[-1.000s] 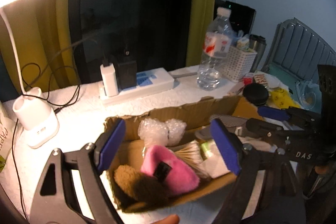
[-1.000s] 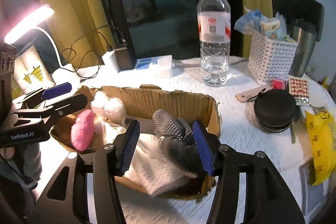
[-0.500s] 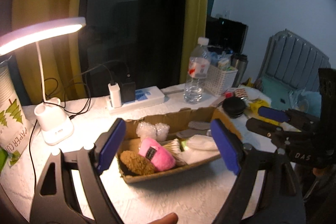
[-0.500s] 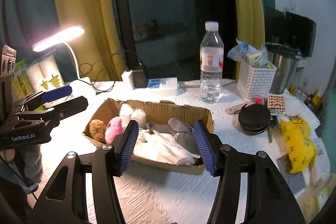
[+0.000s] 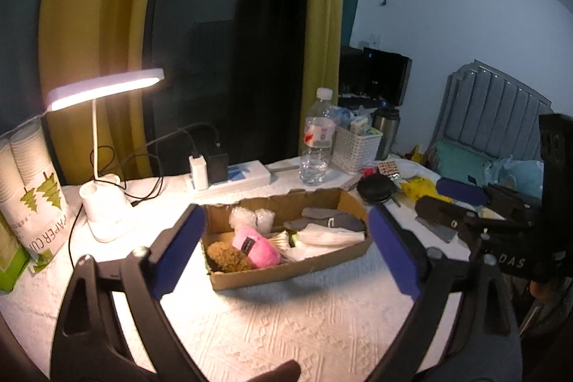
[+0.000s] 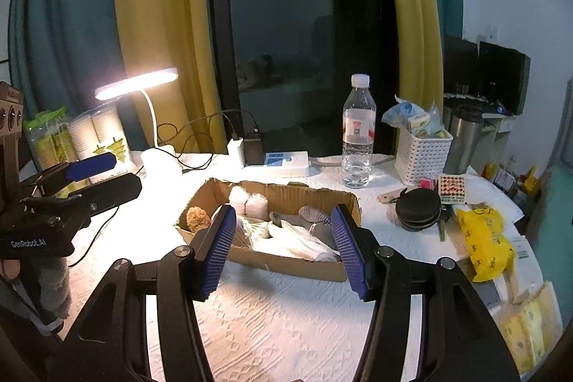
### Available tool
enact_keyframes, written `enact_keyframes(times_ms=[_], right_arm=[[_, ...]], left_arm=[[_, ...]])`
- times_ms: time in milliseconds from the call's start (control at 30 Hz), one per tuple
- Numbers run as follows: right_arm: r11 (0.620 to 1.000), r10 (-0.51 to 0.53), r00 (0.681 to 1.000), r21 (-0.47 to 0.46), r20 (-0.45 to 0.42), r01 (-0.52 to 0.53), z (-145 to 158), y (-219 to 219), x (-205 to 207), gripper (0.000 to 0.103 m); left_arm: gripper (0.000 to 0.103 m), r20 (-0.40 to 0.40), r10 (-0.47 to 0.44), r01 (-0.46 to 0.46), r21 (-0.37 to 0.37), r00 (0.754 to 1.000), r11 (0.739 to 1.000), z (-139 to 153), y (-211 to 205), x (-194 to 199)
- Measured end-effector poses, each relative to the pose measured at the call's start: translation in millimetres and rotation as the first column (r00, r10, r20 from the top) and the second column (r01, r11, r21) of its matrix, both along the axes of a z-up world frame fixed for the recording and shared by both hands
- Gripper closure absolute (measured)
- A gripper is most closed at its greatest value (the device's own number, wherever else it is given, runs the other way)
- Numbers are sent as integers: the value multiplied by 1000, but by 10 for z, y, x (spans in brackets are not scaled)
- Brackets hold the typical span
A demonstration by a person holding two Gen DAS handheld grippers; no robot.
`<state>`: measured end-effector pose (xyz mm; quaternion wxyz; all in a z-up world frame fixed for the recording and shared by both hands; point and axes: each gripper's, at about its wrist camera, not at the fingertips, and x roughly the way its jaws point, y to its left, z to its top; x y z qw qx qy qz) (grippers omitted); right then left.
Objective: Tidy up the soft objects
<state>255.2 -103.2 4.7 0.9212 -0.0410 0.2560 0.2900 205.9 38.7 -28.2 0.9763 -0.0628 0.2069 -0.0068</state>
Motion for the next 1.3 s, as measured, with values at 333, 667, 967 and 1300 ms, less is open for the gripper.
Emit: enact_keyframes(times_ms=[333,667,967,1300], right_arm=[[999,-50,995,22,92,48,356,-161,-314,25],[995,-95,982,46,164,88,734,-339,-445,23],[994,-98,981,57,168,90,782,-396,-408,23],[995,-95,982,58,164,86,777,-394,-393,23]], left_arm=[[6,39,13,-15,46,999,999,315,-132,-283],[4,92,17,-25,94,996,995,612,-255,-376],[4,116,47,-60,115,992,992,704,-283,-368],[4,115,48,-62,124,992,990,696,-285,-323]])
